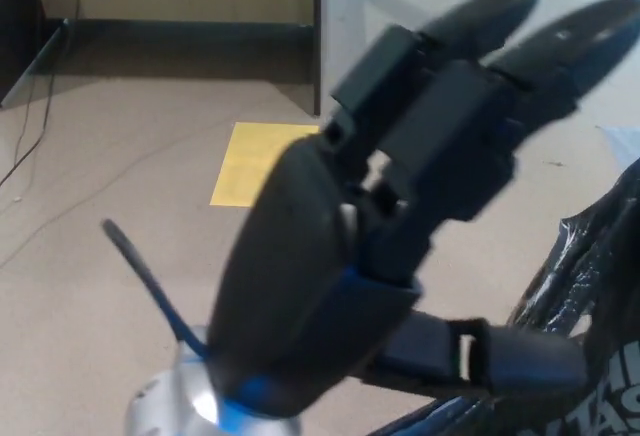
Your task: A person is holding a plastic bag and the robot extends its left hand to grab the bag by hooking its thumb into the holes at the top and brings its hand down by its side. Then it extends its arm again to hand the plastic bag back to the person.
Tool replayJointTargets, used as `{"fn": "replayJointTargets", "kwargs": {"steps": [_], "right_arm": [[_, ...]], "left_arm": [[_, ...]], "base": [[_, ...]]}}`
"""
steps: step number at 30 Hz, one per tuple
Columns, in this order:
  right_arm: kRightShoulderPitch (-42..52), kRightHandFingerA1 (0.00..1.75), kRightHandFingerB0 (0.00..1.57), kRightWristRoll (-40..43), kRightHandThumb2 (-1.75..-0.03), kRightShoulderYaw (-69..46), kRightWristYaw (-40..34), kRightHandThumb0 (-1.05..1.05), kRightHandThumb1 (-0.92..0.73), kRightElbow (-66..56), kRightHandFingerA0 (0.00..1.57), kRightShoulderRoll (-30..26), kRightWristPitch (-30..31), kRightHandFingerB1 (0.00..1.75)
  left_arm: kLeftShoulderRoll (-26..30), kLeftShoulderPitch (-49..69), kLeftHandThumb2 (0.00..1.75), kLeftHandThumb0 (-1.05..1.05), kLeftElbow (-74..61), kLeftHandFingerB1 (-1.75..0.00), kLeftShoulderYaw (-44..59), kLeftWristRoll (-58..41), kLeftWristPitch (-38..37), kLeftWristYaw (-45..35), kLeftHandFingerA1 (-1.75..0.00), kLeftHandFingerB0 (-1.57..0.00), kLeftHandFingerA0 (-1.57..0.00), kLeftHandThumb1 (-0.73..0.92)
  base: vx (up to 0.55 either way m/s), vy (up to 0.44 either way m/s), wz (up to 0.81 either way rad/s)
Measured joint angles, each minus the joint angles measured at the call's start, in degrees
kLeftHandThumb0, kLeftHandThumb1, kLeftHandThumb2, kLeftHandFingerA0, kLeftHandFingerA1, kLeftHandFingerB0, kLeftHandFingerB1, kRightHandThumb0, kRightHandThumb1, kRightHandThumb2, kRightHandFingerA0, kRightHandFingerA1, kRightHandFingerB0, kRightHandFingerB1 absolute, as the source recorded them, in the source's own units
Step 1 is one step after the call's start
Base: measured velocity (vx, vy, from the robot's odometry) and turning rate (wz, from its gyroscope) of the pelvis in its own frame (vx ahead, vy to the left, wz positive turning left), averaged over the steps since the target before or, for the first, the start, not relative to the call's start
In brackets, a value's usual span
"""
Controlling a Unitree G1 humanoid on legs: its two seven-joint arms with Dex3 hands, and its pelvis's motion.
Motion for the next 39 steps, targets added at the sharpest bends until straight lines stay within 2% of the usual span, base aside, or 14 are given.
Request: {"fn": "replayJointTargets", "kwargs": {"steps": [1, 7, 8, 9, 13, 14, 15, 22, 25, 27, 28, 30, 32, 39], "right_arm": [[-0.1, 0.49, 0.28, 0.0, -0.86, 0.1, 0.0, -0.53, -0.53, 0.0, 0.30, 0.0, 0.0, 0.46], [-1.1, 0.50, 0.27, -0.1, -0.87, 0.8, 0.2, -0.56, -0.54, 0.0, 0.31, 0.0, 0.4, 0.46], [-1.2, 0.50, 0.27, -0.2, -0.87, 0.9, 0.2, -0.56, -0.55, 0.1, 0.32, 0.0, 0.4, 0.46], [-1.2, 0.51, 0.25, -0.2, -0.87, 1.0, 0.2, -0.56, -0.55, 0.2, 0.33, 0.0, 0.4, 0.45], [-1.5, 0.50, 0.23, -0.5, -0.87, 1.8, 0.2, -0.58, -0.55, 0.6, 0.31, -0.2, 0.6, 0.44], [-1.7, 0.36, 0.31, -0.7, -0.61, 2.0, 0.2, -0.50, -0.70, 0.7, 0.35, -0.2, 0.6, 0.32], [-1.8, 0.51, 0.23, -0.7, -0.87, 2.2, 0.2, -0.56, -0.55, 0.8, 0.31, -0.3, 0.7, 0.44], [-1.7, 0.35, 0.37, -1.1, -0.61, 2.7, 0.2, -0.45, -0.69, 0.7, 0.37, -0.4, 0.8, 0.33], [-0.9, 0.35, 0.37, -1.1, -0.61, 2.4, 0.2, -0.45, -0.69, 0.4, 0.37, -0.4, 0.8, 0.33], [-0.1, 0.49, 0.27, -1.0, -0.86, 2.2, 0.2, -0.51, -0.54, 0.4, 0.32, -0.4, 0.8, 0.45], [0.2, 0.49, 0.26, -1.0, -0.86, 2.1, 0.2, -0.51, -0.55, 0.3, 0.33, -0.4, 0.8, 0.45], [0.9, 0.49, 0.26, -1.0, -0.86, 1.8, 0.2, -0.51, -0.55, 0.2, 0.33, -0.4, 0.8, 0.45], [1.2, 0.49, 0.25, -1.0, -0.87, 1.8, 0.2, -0.53, -0.56, 0.1, 0.33, -0.4, 0.8, 0.44], [0.9, 0.50, 0.27, -1.0, -0.86, 1.5, 0.2, -0.52, -0.54, 0.1, 0.35, -0.4, 0.8, 0.45]], "left_arm": [[-0.1, 0.2, 0.89, -0.82, 0.0, -0.16, -0.4, 0.5, 0.3, -0.3, -0.38, -0.01, -0.03, 0.49], [-1.8, 3.2, 0.91, -0.82, -0.2, -0.18, -5.2, 6.5, 3.9, -3.5, -0.42, -0.02, -0.09, 0.49], [-2.2, 3.9, 0.60, -0.92, -0.3, -0.24, -6.1, 7.8, 4.5, -4.1, -0.30, -0.03, -0.14, 0.63], [-2.4, 4.3, 0.92, -0.84, -0.4, -0.17, -6.6, 8.5, 4.9, -4.4, -0.42, -0.01, -0.09, 0.50], [-3.6, 6.2, 0.94, -0.85, -0.7, -0.13, -9.3, 12.3, 6.5, -6.3, -0.34, -0.03, -0.04, 0.50], [-4.2, 6.8, 0.94, -0.85, -0.7, -0.13, -10.1, 13.4, 6.9, -6.8, -0.33, -0.03, -0.04, 0.50], [-4.4, 7.1, 0.93, -0.84, -0.8, -0.14, -10.6, 14.3, 7.2, -7.3, -0.33, -0.02, -0.03, 0.49], [-4.3, 8.3, 0.64, -0.89, -0.2, -0.23, -11.8, 20.8, 9.0, -8.8, -0.28, -0.04, -0.07, 0.52], [-4.3, 8.6, 0.87, -0.75, 1.8, -0.21, -10.9, 23.4, 9.8, -8.2, -0.37, -0.05, -0.01, 0.44], [-4.3, 8.7, 0.84, -0.77, 4.1, -0.22, -9.7, 25.5, 10.4, -7.1, -0.30, -0.08, -0.06, 0.44], [-4.4, 8.7, 0.57, -0.85, 5.4, -0.26, -9.1, 26.4, 10.7, -6.4, -0.28, -0.06, -0.06, 0.53], [-4.4, 8.1, 0.84, -0.69, 8.6, -0.20, -7.3, 28.1, 11.3, -4.3, -0.29, -0.02, -0.02, 0.39], [-4.4, 7.2, 0.55, -0.78, 10.5, -0.26, -6.0, 29.0, 11.6, -3.0, -0.29, -0.06, -0.07, 0.49], [-3.9, 0.7, 0.80, -0.64, 19.3, -0.27, 0.0, 31.4, 11.6, 3.8, -0.31, -0.03, -0.03, 0.39]], "base": [[0.00, 0.000, 0.00], [0.00, 0.000, 0.00], [0.00, 0.000, 0.00], [0.00, 0.000, 0.00], [0.00, 0.000, 0.00], [0.00, 0.000, 0.00], [0.00, 0.000, 0.00], [0.00, 0.000, 0.00], [0.00, 0.000, 0.00], [0.00, 0.000, 0.00], [0.00, 0.000, 0.00], [0.00, 0.000, 0.00], [0.00, 0.000, 0.00], [0.00, 0.000, 0.00]]}}
